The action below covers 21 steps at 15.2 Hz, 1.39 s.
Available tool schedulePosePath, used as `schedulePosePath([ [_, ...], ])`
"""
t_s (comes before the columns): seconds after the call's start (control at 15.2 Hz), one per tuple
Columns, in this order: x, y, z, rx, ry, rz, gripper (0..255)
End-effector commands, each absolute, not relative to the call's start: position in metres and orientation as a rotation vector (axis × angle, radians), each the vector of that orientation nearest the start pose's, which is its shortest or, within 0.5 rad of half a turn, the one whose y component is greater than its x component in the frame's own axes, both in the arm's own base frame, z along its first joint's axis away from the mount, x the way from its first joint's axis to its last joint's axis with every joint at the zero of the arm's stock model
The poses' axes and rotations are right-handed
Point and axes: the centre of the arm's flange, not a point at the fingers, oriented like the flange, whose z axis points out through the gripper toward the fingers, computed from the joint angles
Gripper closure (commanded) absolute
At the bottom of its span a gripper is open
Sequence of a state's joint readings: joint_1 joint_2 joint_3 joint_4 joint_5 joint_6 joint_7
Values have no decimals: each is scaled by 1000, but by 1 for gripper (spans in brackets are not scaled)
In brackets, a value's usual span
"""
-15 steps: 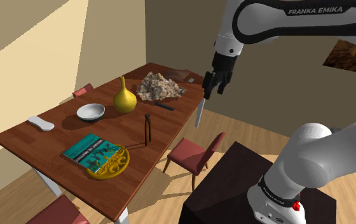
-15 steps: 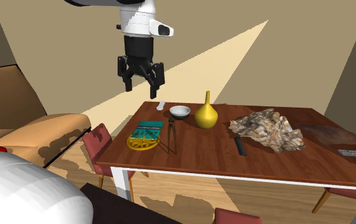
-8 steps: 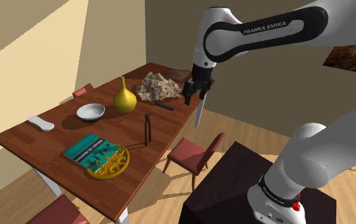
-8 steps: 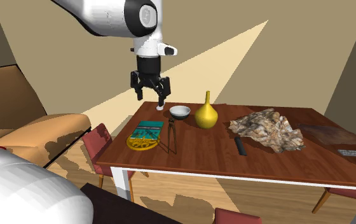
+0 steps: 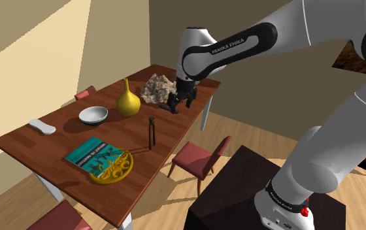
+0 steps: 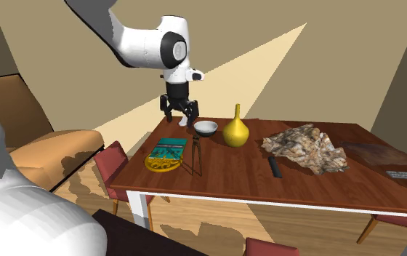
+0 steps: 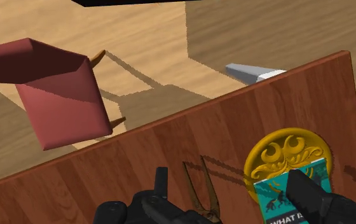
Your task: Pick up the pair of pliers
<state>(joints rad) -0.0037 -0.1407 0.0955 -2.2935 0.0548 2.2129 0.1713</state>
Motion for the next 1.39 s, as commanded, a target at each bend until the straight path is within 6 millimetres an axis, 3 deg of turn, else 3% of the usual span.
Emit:
schedulePosePath([
  [0.0,516,48,398,-3102,179,-99,0],
  [0.99,668,77,288,-3140,217,-186,0],
  [1.32,668,77,261,-3140,217,-186,0],
])
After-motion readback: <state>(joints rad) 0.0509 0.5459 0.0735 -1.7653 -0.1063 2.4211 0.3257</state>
